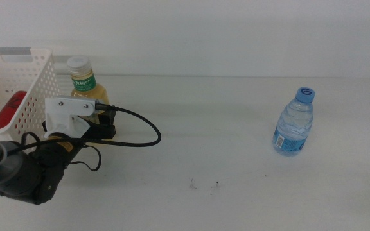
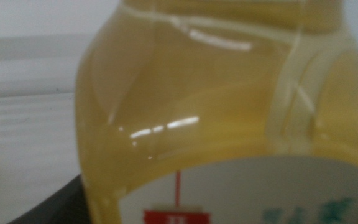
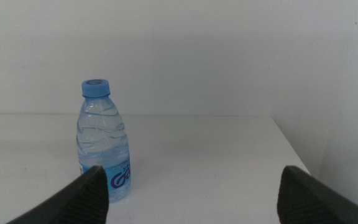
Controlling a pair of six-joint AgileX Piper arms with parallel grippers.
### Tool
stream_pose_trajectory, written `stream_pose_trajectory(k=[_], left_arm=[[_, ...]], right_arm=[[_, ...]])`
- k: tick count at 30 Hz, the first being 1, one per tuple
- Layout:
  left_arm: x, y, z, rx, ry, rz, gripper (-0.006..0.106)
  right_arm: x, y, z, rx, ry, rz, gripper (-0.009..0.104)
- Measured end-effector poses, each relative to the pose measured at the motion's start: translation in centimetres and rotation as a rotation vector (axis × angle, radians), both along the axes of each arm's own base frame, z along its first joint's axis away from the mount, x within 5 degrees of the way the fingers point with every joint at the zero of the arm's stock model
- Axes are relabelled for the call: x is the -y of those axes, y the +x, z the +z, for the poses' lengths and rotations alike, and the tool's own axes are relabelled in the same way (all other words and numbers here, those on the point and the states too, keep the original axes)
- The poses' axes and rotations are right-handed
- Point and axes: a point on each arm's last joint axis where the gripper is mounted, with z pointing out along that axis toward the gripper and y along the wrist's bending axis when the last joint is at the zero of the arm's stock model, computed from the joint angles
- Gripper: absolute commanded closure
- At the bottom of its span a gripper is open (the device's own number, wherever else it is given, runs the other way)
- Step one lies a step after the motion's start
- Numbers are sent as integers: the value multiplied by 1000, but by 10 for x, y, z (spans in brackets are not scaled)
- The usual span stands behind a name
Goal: Use arms to grab the bottles and put them into the dustbin to the left of the table.
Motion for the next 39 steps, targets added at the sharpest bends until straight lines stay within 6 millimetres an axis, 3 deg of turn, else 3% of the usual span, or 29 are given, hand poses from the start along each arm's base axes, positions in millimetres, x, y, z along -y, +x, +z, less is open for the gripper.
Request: stream_pose_trajectory(k=[4, 7, 12, 13, 17, 24, 29, 39], left_arm=[[0, 4, -3, 15, -9, 2, 11], [0, 5, -3, 26, -12, 4, 20], [1, 5, -2, 33, -12, -2, 50], [1, 5, -2, 35, -18, -1, 63], [1, 5, -2, 40, -49, 7, 81], [-2, -22, 13, 4, -45, 10, 83], [-5, -47, 49, 6, -31, 11, 83], [-9, -75, 141, -101, 13, 12, 83]], right_arm=[[0, 0, 0, 0, 0, 0, 2], [0, 0, 0, 0, 0, 0, 2], [0, 0, 0, 0, 0, 0, 2], [0, 0, 0, 0, 0, 0, 2], [0, 0, 0, 0, 0, 0, 2], [0, 0, 0, 0, 0, 0, 2], [0, 0, 0, 0, 0, 0, 2], [0, 0, 0, 0, 0, 0, 2]])
